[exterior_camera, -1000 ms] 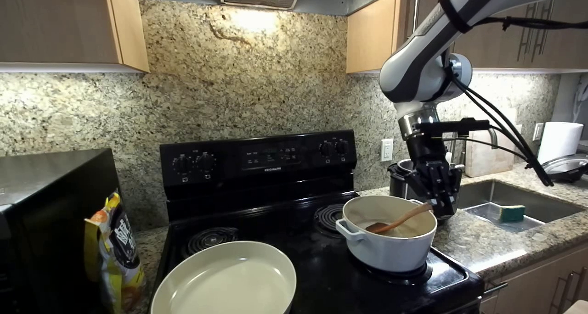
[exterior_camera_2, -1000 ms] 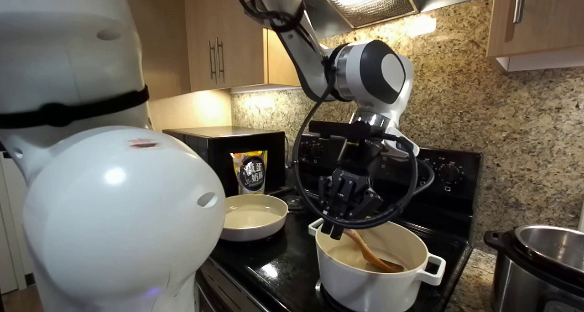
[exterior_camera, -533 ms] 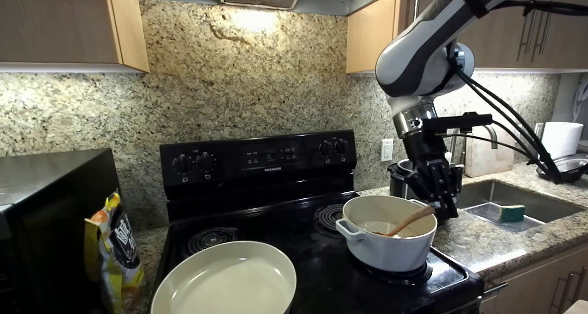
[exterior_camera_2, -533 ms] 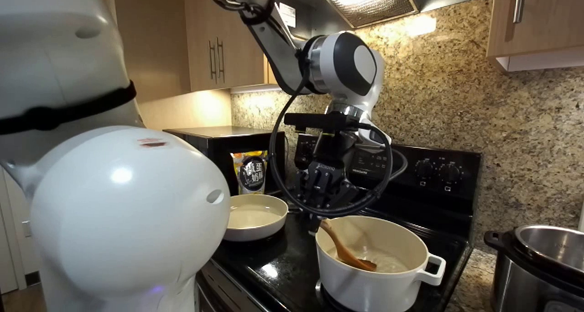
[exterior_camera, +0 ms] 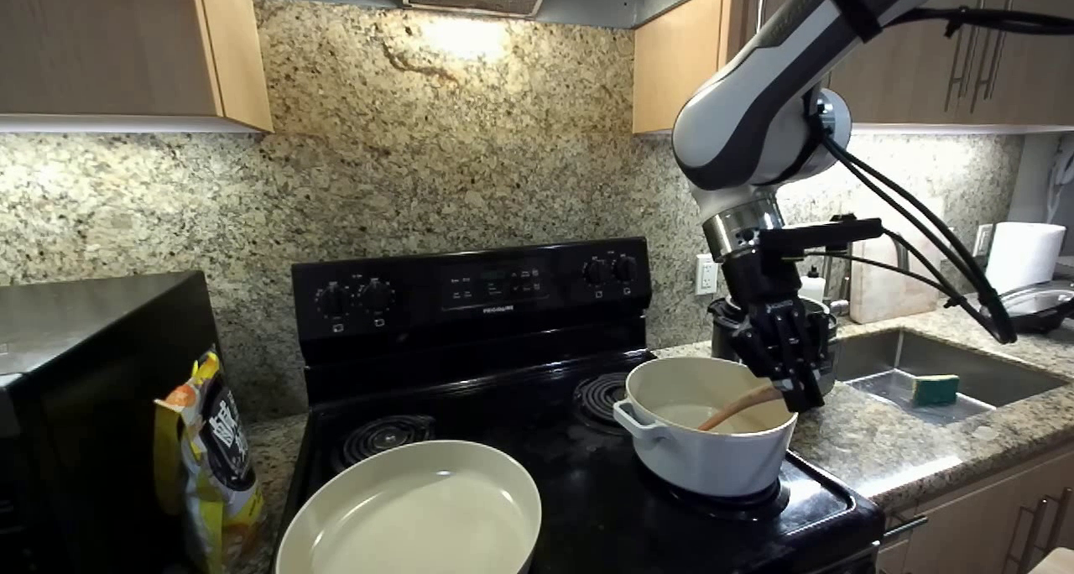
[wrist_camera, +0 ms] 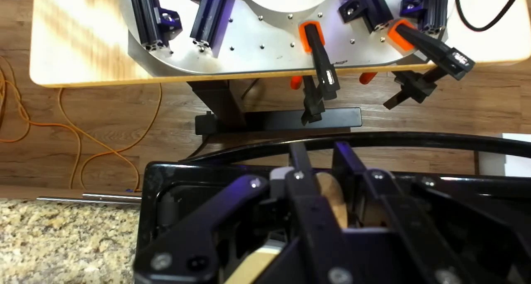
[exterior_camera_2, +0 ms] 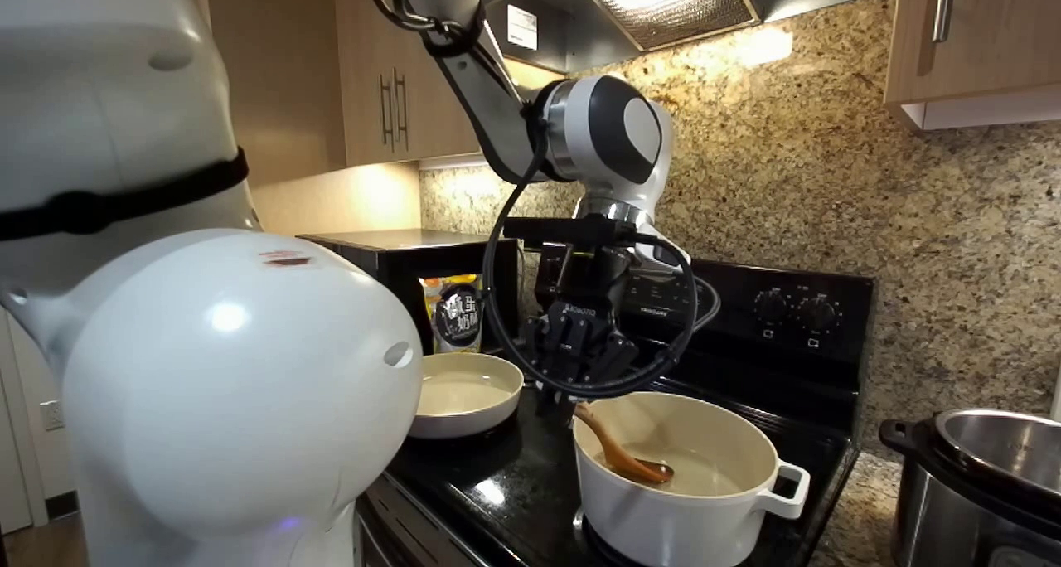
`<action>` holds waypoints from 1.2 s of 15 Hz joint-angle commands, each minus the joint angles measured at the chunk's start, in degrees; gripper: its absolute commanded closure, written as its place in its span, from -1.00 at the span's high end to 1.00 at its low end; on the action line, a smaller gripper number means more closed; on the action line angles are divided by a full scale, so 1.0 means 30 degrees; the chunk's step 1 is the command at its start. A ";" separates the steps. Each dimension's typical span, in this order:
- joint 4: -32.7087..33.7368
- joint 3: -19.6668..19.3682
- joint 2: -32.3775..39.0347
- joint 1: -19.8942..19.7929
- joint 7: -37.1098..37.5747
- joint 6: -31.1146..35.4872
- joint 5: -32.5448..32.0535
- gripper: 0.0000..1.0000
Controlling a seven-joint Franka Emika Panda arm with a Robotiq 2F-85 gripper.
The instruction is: Pick up the cooking stick and stir in the pot
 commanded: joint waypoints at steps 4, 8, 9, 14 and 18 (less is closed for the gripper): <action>0.0406 -0.0196 0.1223 -0.0559 0.0493 0.1529 -0.0557 -0.85; 0.0903 -0.0699 0.1285 -0.1120 0.0558 0.1560 -0.0980 -0.85; 0.1029 -0.0852 0.1179 -0.1280 0.0566 0.1498 -0.1079 -0.85; 0.0983 -0.1176 0.0402 -0.1541 0.0159 0.0530 -0.1235 -0.85; 0.0752 -0.0888 -0.0184 -0.1249 -0.0035 -0.1220 -0.1507 -0.85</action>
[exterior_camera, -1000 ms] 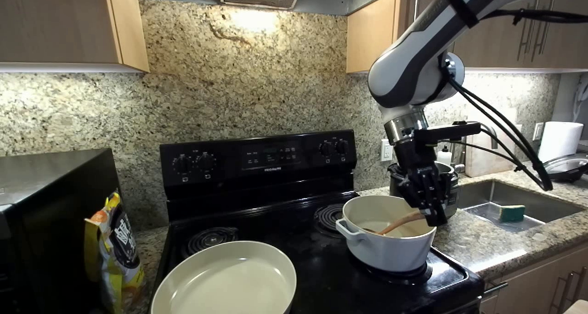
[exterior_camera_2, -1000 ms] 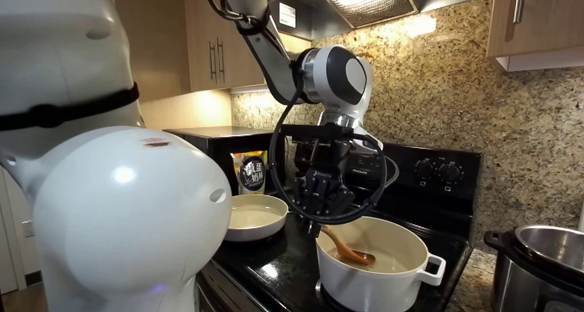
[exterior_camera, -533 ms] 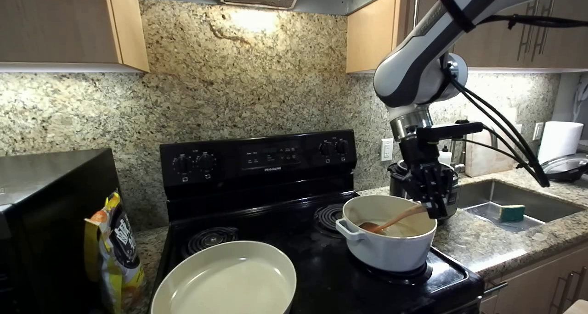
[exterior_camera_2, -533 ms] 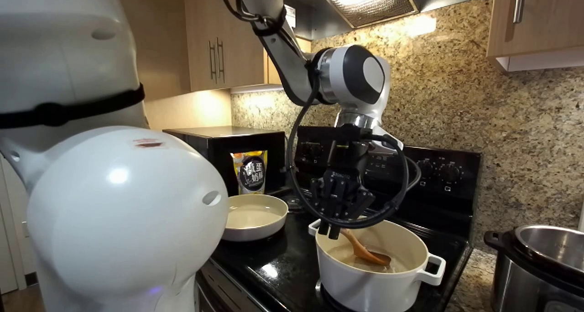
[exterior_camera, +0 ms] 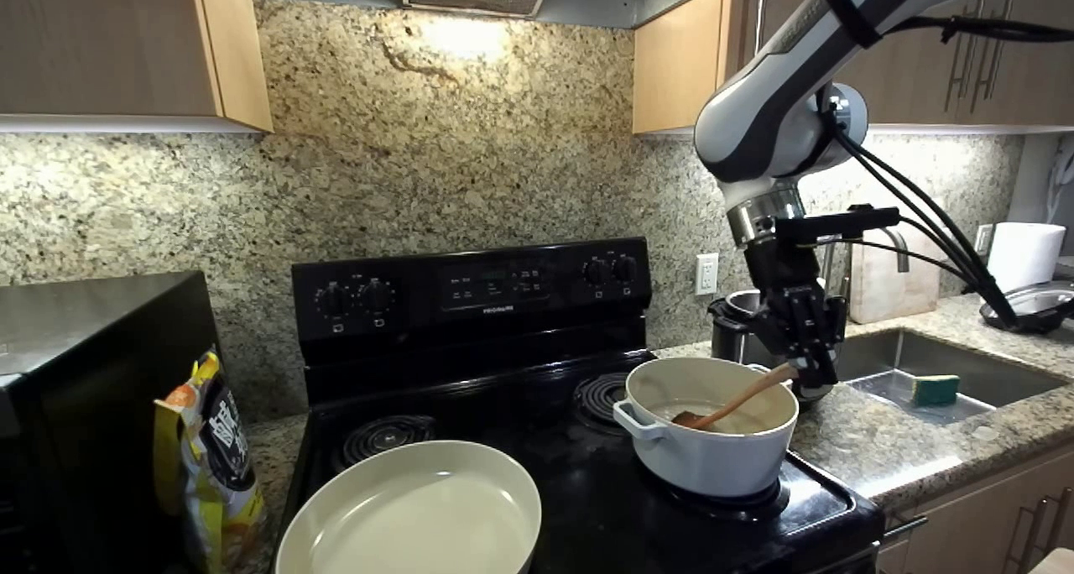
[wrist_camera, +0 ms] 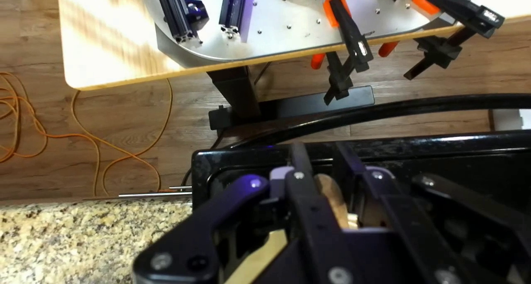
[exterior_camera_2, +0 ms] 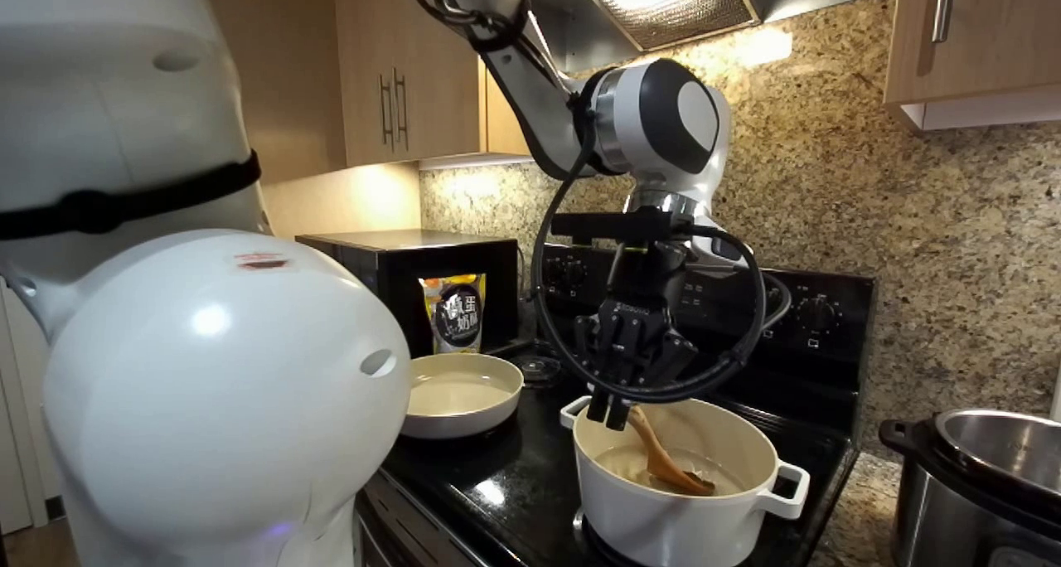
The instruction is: Pick up the cooking stick and stir in the pot
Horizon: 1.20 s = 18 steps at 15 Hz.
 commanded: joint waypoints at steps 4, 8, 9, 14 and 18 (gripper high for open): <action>-0.0679 0.0878 -0.1599 0.0709 -0.0301 -0.2640 -0.0552 -0.85; -0.0448 0.1238 -0.1432 0.1309 -0.0410 -0.3240 -0.0238 -0.85; -0.0396 0.1291 -0.1326 0.1405 -0.0360 -0.3219 -0.0223 -0.85; -0.0216 0.1332 -0.0560 0.1593 -0.0227 -0.2192 -0.0083 -0.85; -0.0073 0.1283 0.0298 0.1402 0.0216 -0.0858 -0.0243 -0.85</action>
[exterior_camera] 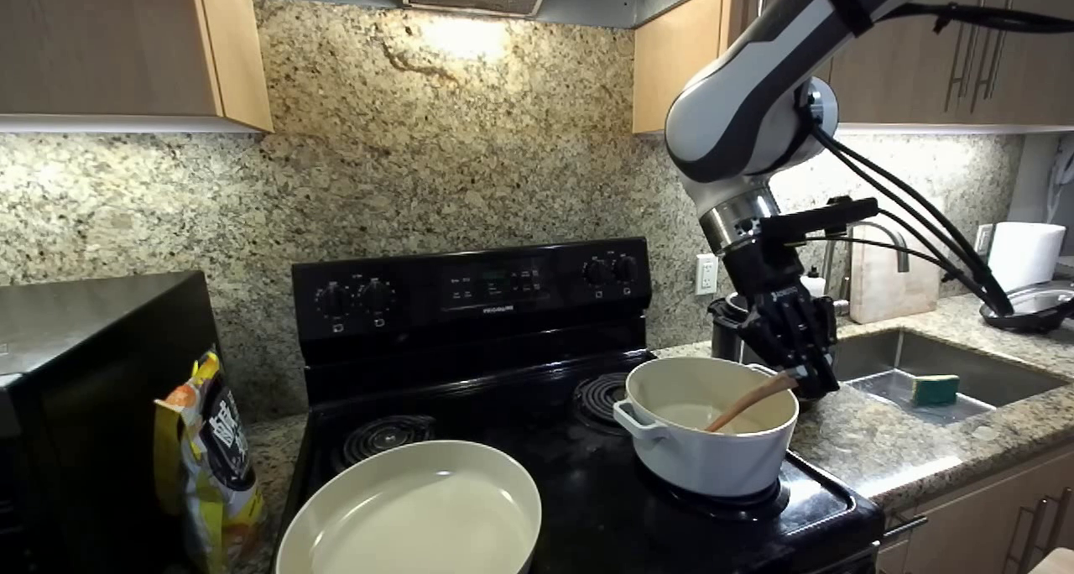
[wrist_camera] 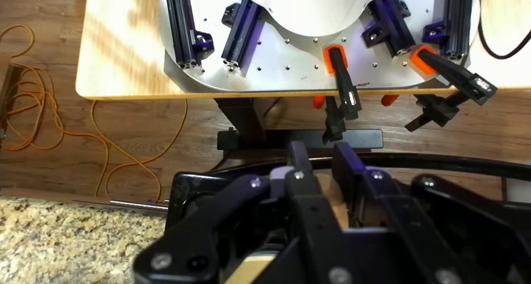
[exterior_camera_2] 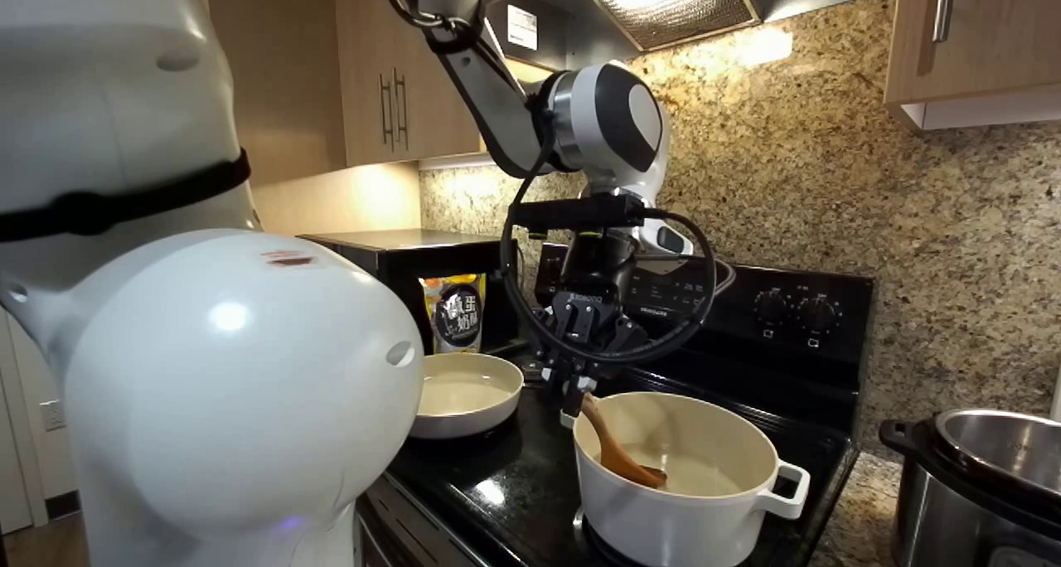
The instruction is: Pick up the cooking stick and stir in the pot
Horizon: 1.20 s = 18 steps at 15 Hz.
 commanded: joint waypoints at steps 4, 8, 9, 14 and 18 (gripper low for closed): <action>0.0260 -0.0116 0.1751 -0.0475 0.0943 0.2445 -0.0458 -0.85; 0.0244 -0.0480 0.1800 -0.1014 0.1487 0.2996 -0.0937 -0.85; 0.0263 -0.0612 0.1685 -0.1165 0.1504 0.2934 -0.1053 -0.85; 0.0536 -0.1175 0.1111 -0.1895 0.1710 0.2805 -0.1811 -0.86; 0.0448 -0.1251 0.0677 -0.2004 0.1525 0.2617 -0.2016 -0.86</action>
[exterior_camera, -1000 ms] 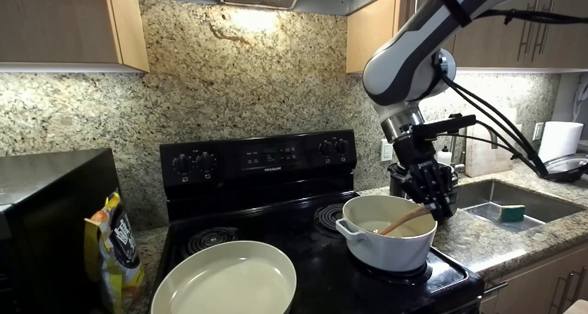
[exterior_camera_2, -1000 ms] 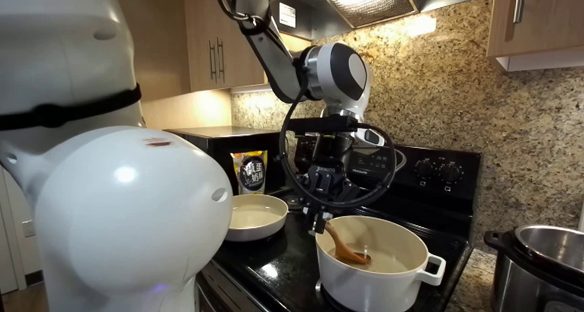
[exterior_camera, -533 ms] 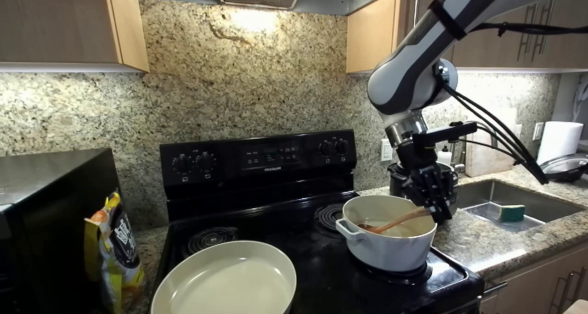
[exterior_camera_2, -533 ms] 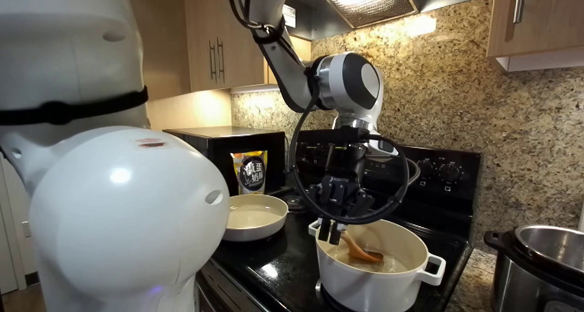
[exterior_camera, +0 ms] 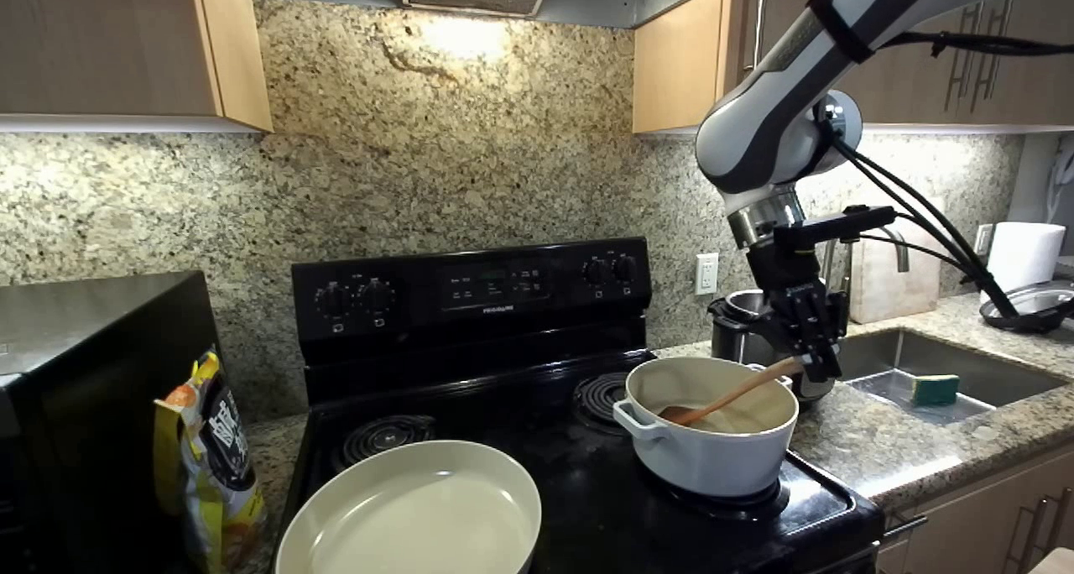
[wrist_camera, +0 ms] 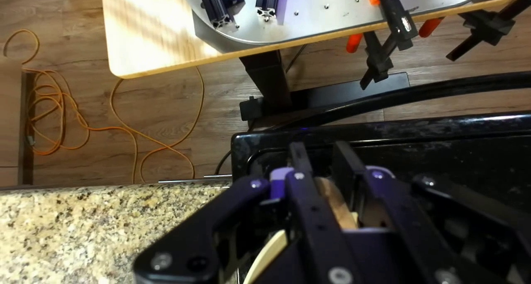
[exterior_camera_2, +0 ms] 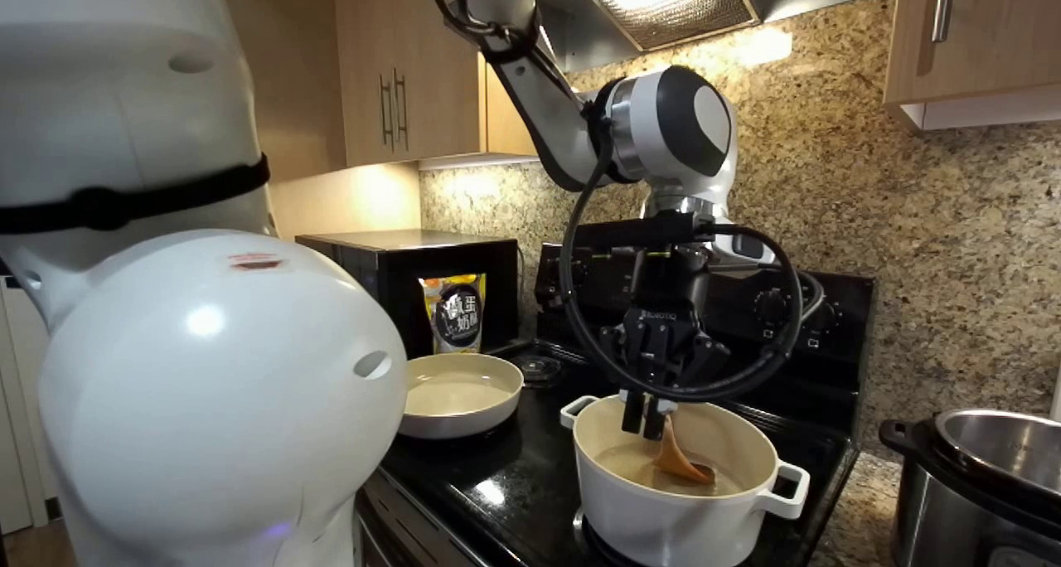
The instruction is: Pick up the cooking stick and stir in the pot
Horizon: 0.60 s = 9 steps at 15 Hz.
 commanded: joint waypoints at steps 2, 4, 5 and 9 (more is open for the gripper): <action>-0.0515 0.0240 -0.0978 0.0093 0.0270 -0.0217 -0.0348 -0.85; -0.0858 0.0466 -0.1474 0.0391 -0.0110 -0.0620 -0.0260 -0.85; -0.1070 0.0635 -0.1789 0.0543 -0.0195 -0.0846 -0.0265 -0.86; -0.1666 0.1274 -0.3073 0.1299 -0.0632 -0.2418 -0.0111 -0.85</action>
